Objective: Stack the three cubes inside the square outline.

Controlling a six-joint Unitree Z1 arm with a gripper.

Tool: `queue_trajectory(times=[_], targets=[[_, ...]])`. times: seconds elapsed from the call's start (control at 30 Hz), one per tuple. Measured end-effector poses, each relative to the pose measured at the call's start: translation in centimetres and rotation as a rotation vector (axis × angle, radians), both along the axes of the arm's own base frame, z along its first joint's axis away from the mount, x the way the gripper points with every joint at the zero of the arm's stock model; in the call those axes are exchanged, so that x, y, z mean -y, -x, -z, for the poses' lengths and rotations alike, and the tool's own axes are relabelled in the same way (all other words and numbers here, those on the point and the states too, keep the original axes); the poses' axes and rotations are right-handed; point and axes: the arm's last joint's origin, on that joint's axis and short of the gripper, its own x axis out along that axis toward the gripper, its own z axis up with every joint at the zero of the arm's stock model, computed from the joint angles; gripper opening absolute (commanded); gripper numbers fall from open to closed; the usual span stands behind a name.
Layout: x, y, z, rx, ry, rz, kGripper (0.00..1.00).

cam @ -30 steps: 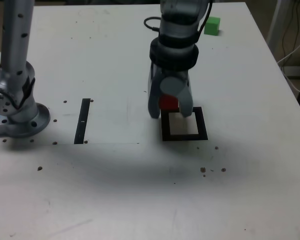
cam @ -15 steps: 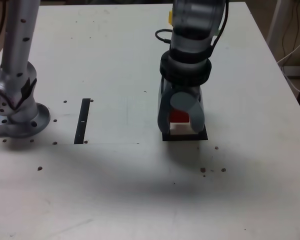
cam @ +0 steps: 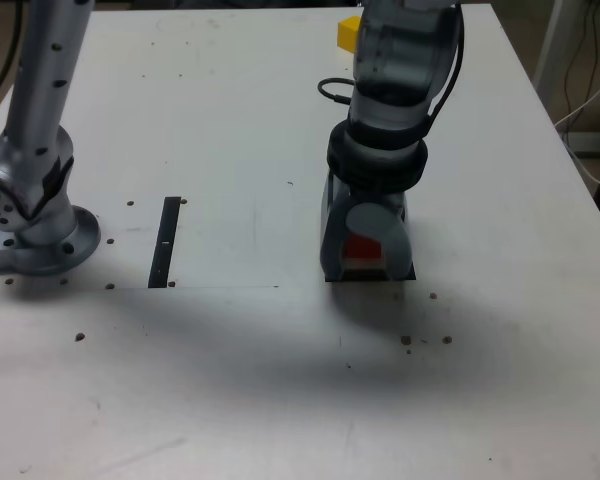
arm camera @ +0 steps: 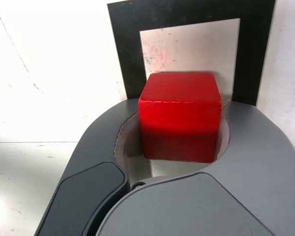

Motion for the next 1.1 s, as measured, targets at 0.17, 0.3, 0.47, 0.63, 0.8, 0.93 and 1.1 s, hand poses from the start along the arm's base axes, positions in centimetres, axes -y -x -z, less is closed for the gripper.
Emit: queue_trajectory(times=[0.17,0.3,0.47,0.63,0.8,0.93,1.1], targets=[[-0.3,-0.1,0.6,-0.016,0.007,-0.003,0.56],[-0.3,-0.2,0.7,-0.005,0.008,0.0,0.73],[-0.4,-0.4,1.1,0.014,0.001,0.014,0.98],[-0.4,-0.3,1.3,0.016,-0.006,0.019,0.99],[-0.6,0.1,1.1,0.009,-0.023,0.021,0.99],[-0.8,0.9,-0.4,0.011,-0.039,0.023,0.99],[-1.6,2.0,-3.2,0.048,-0.043,0.025,0.99]])
